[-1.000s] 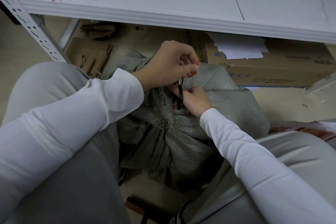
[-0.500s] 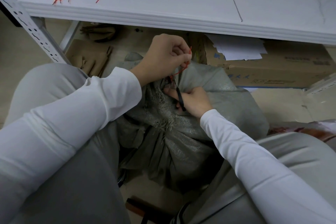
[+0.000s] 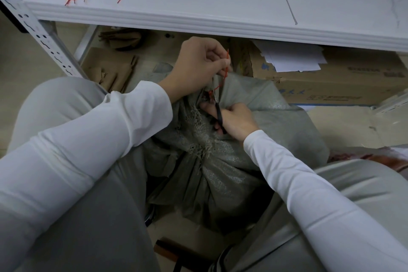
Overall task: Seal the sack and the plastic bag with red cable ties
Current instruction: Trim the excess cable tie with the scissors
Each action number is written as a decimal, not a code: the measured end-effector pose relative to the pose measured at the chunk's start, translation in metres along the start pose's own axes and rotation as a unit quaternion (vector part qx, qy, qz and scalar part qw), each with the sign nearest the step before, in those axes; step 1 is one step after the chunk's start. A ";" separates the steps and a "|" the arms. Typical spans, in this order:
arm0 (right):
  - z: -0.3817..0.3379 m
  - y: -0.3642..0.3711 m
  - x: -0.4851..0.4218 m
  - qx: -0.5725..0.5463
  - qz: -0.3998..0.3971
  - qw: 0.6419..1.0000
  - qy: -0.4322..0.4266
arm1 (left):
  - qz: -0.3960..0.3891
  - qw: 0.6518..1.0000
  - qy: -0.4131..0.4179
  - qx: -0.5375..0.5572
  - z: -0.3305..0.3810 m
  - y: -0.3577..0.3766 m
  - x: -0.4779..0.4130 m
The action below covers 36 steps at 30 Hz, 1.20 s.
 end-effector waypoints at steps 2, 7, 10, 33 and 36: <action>0.000 0.001 -0.001 0.004 0.003 1.000 -0.002 | 0.018 1.000 -0.003 0.002 -0.003 -0.002 -0.003; -0.001 -0.005 0.000 0.039 0.020 0.999 -0.005 | 0.058 0.998 -0.021 0.004 -0.008 -0.009 -0.005; 0.000 -0.007 0.000 0.057 0.029 0.998 -0.003 | 0.048 0.998 -0.028 0.021 -0.006 -0.008 -0.005; -0.007 -0.002 0.006 -0.002 -0.014 1.000 0.010 | 0.089 0.990 -0.083 0.075 -0.018 -0.009 -0.007; -0.005 -0.003 0.006 -0.002 -0.017 1.000 0.014 | 0.082 0.988 -0.094 0.087 -0.016 -0.010 -0.007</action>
Point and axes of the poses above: each hand's wrist, its own x-axis away from the middle knuckle, its own y-axis out of the palm, z = x × y, the point moved 5 cm from there along -x, towards the middle knuckle, and after that the axes turned 14 degrees about x, right-handed, at the moved point
